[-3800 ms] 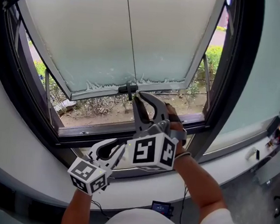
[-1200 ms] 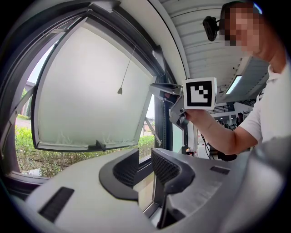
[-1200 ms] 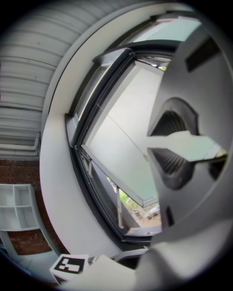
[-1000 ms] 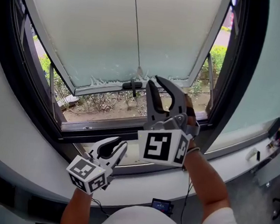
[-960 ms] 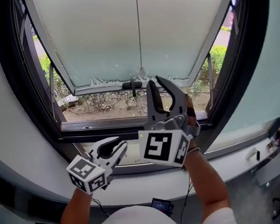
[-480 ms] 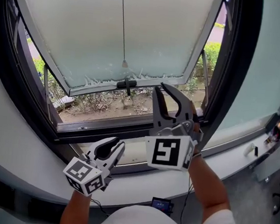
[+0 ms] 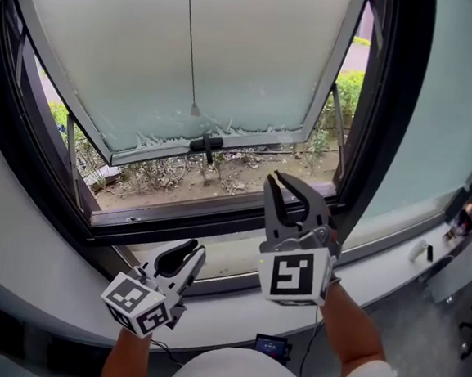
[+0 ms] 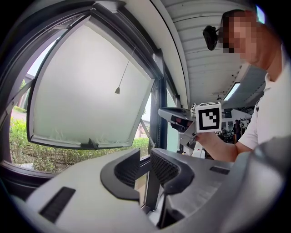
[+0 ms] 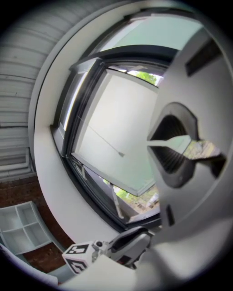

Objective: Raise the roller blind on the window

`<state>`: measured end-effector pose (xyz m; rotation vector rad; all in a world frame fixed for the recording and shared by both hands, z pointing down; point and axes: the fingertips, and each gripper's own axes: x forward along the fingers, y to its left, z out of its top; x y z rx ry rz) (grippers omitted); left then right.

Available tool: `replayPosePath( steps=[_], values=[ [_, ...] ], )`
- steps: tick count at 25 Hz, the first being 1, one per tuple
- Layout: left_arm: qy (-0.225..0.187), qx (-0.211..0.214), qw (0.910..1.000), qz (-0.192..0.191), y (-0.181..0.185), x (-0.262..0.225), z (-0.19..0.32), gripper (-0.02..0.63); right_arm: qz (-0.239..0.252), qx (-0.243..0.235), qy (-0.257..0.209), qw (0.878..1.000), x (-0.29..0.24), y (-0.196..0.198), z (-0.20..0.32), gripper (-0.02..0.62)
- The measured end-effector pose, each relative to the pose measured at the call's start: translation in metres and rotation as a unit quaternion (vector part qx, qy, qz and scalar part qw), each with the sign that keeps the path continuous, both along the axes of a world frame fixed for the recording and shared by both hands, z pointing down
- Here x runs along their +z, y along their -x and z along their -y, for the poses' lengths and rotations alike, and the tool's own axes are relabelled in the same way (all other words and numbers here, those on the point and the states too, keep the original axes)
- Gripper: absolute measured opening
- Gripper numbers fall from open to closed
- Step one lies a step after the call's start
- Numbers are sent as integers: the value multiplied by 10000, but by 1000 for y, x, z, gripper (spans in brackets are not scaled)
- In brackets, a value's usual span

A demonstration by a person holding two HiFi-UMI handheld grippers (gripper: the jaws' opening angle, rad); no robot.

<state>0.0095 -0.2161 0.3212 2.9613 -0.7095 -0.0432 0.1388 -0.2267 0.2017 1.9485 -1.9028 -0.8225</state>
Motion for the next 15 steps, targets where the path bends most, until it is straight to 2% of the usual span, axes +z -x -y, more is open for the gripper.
replayPosePath(
  steps=[15],
  values=[
    [390, -215, 9988, -217, -4, 26, -7, 60, 877, -102, 932, 9917, 85, -25, -10, 37]
  ],
)
